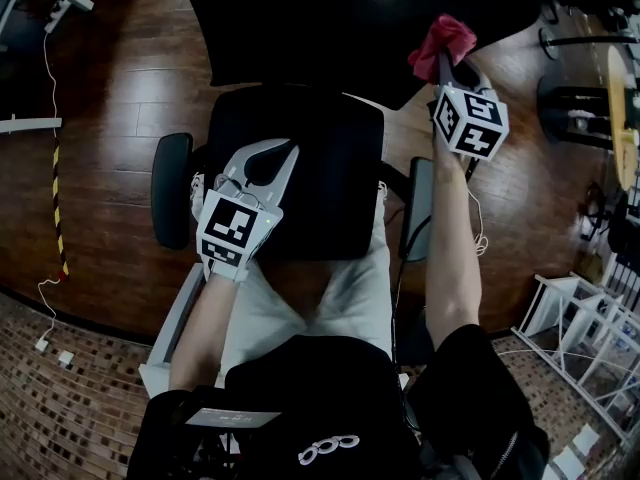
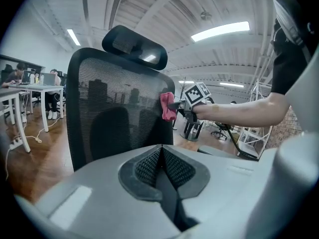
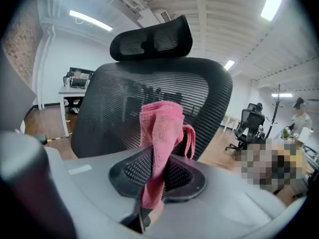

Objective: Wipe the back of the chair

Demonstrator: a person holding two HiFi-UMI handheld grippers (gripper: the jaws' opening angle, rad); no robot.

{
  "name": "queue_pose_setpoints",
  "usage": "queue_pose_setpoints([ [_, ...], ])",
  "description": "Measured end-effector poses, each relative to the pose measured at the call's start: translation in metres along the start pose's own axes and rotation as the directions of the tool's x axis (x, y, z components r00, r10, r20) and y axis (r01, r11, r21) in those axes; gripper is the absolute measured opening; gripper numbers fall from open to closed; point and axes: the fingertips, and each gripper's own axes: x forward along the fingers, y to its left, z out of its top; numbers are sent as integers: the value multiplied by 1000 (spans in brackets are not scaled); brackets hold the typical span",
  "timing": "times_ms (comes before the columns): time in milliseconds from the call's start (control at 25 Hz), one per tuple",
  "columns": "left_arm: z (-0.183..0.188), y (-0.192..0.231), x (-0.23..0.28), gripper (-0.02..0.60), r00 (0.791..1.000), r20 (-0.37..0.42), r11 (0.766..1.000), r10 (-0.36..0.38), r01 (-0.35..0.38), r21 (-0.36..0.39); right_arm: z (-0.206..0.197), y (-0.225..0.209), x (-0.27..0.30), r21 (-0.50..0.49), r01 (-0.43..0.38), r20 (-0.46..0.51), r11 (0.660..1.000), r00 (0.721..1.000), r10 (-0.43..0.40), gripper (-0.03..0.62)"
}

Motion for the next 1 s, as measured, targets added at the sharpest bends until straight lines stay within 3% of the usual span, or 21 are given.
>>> queue_pose_setpoints([
  [200, 4, -3, 1, -8, 1000, 1, 1000, -5, 5, 6, -4, -46, -20, 32, 101, -17, 994, 995, -100, 43],
  [360, 8, -3, 1, -8, 1000, 7, 1000, -9, 9, 12, 12, -97, -40, 81, 240, 9, 967, 970, -242, 43],
  [440, 11, -3, 0, -8, 1000, 12, 1000, -7, 7, 11, 23, -109, -41, 74, 273, 4, 959, 962, -274, 43],
  [720, 12, -3, -8, -8, 999, 30, 1000, 9, -9, 0, 56, -69, -21, 15, 243, -3, 970, 970, -243, 43],
  [1000, 8, 7, -16, -8, 998, 44, 999, 37, -36, -23, 85, 8, 9, -40, 111, 36, 993, 993, -110, 43],
])
